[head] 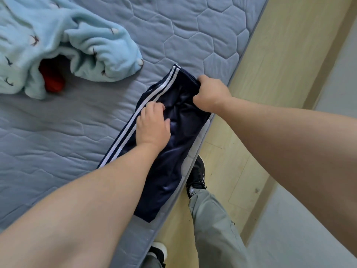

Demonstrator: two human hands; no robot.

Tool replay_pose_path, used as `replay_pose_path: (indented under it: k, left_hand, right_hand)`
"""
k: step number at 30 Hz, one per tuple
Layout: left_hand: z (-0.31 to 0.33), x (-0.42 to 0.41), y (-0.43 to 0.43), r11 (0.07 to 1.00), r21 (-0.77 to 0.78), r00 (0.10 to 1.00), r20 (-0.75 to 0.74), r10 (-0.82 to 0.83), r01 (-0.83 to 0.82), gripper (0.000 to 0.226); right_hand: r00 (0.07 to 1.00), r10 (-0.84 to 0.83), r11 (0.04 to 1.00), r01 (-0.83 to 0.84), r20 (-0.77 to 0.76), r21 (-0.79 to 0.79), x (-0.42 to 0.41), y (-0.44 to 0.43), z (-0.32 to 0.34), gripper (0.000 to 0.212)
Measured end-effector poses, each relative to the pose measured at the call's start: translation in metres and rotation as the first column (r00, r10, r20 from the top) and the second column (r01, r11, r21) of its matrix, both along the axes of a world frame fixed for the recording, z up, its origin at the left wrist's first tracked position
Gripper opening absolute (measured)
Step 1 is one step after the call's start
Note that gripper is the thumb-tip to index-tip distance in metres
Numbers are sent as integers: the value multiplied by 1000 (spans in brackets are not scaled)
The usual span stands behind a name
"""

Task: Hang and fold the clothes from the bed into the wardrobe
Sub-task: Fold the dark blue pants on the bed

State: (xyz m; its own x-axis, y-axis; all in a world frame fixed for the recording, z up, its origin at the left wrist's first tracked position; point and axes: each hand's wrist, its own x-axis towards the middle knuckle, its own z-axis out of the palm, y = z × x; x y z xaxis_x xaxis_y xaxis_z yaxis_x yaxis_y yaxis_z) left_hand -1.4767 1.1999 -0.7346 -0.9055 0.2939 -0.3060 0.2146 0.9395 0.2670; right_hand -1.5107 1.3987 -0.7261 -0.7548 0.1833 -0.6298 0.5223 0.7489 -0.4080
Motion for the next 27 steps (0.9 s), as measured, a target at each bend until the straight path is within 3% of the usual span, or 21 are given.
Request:
replay_pose_path:
  k: [2,5,9,13,15,20,27]
  left_hand:
    - [-11,4,-11,995,-77,998,6,-56,56,59]
    - [-21,-16,-11,981,-157,993,-17,-121,117,82]
    - [-30,-34,-5,968,-222,983,160,-87,121,104]
    - [-21,-1,-12,994,-78,993,-77,-86,80,104]
    - [-18,27,-23,994,-84,991,-106,-75,67,109]
    - [-32,65,-47,966,-259,982,180,52,-4,145]
    - [-54,65,-35,949,-313,971,221,97,-24,151]
  right_hand:
    - [1000,25,999,-25,-2,34,-2,-3,-1,41]
    - [998,30,996,-33,49,79,-8,-7,-6,35]
    - [995,76,973,-88,68,213,-14,-16,-17,35]
    - [997,81,962,-83,17,262,-19,-17,-26,68]
    - [998,56,965,-57,11,255,-20,-18,-25,83]
    - [995,69,974,-53,-68,221,-21,-23,-12,58]
    - [938,160,987,-143,-306,75,20,-65,54,44]
